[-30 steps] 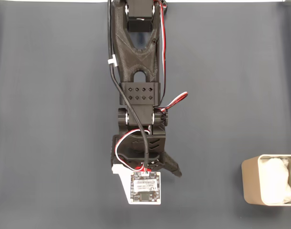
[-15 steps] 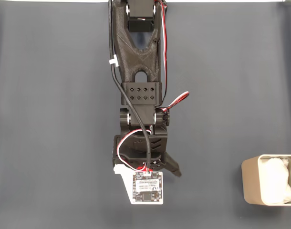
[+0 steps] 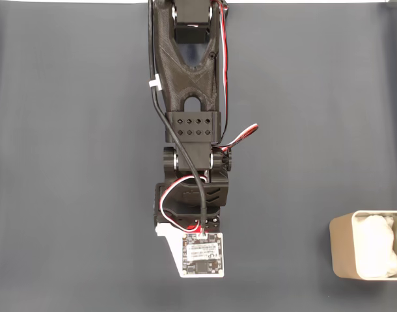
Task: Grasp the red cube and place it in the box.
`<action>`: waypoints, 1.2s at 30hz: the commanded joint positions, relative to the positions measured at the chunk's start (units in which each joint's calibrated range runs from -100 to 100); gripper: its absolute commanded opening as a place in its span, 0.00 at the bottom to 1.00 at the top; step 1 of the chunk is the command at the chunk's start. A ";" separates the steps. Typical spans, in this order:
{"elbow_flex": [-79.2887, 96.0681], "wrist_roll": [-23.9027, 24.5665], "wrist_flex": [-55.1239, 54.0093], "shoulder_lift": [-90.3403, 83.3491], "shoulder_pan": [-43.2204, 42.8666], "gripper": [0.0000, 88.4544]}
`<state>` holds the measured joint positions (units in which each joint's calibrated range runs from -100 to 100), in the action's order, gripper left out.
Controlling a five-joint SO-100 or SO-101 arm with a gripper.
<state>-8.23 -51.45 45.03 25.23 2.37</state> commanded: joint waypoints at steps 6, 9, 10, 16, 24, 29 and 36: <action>-2.26 -0.88 1.45 -1.14 -1.10 0.00; -2.54 -1.07 1.45 -1.31 -1.10 0.00; -2.72 -1.07 1.45 -1.40 -1.10 0.00; -3.54 -0.83 1.45 -3.13 -1.38 0.00; -8.38 -0.59 2.60 -5.73 -2.30 0.00; -11.48 -0.98 2.76 -7.29 -3.58 0.00; -14.22 -0.93 2.76 -10.06 -6.56 0.00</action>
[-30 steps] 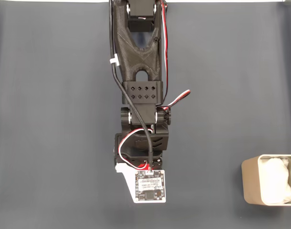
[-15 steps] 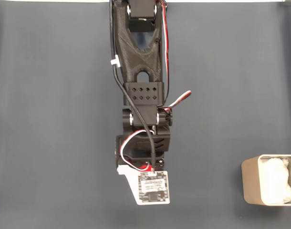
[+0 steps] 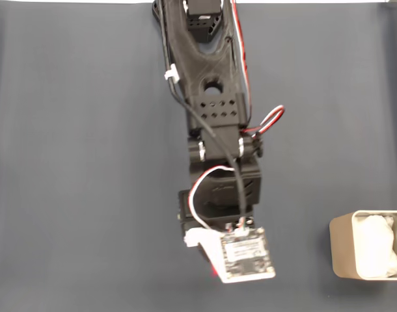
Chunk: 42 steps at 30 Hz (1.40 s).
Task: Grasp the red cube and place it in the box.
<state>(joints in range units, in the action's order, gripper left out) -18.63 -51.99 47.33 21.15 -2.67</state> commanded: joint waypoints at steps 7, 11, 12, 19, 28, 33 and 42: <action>-5.92 -0.49 2.26 -9.10 -5.28 0.00; -7.10 -0.49 3.65 -10.66 -7.77 0.00; -7.10 -0.49 3.65 -11.09 -8.34 0.00; -8.47 -0.83 3.73 -12.91 -12.95 0.00; -12.40 -1.71 3.73 -11.09 -17.50 0.00; -16.50 -2.10 3.73 -7.97 -19.13 0.00; -27.18 -2.49 3.73 0.26 -21.55 0.00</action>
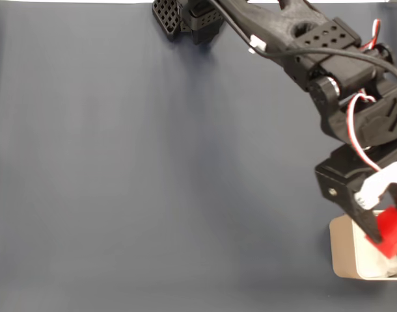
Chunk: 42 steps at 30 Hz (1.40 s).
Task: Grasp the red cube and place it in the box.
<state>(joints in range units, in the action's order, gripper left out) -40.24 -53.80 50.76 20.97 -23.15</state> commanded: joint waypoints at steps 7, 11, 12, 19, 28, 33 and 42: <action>-7.94 -0.59 -0.18 4.07 -2.28 0.00; -8.21 0.00 -0.51 5.46 -2.85 0.00; -8.21 0.20 -0.59 5.72 -2.99 0.00; -6.12 1.22 -2.23 6.76 -3.42 0.00; -5.48 2.93 -4.69 8.32 -3.49 0.00; -5.39 3.86 -6.17 9.18 -3.06 0.00; -5.39 3.47 -6.74 10.74 -2.49 0.00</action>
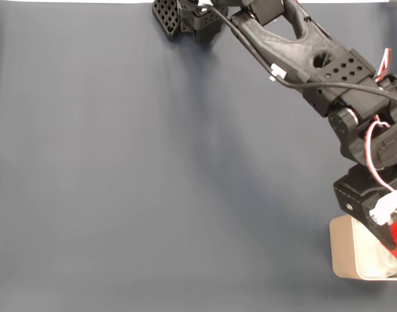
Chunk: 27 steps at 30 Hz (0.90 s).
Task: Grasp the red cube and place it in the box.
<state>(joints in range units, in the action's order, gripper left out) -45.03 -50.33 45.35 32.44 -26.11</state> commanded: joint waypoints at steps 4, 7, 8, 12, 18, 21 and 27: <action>0.41 -0.20 -1.33 -0.63 0.69 0.00; 1.78 -0.34 -1.41 -1.07 0.90 0.00; 2.33 -0.34 -1.49 -1.33 0.90 0.00; 4.52 -0.34 -1.90 -2.45 1.11 0.00; 6.71 -0.29 -2.48 -3.93 1.33 0.00; 6.71 -0.24 -2.56 -4.10 1.40 0.00; 6.71 -0.15 -2.97 -4.19 1.82 0.00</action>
<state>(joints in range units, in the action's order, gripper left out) -37.43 -50.33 43.52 32.61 -25.74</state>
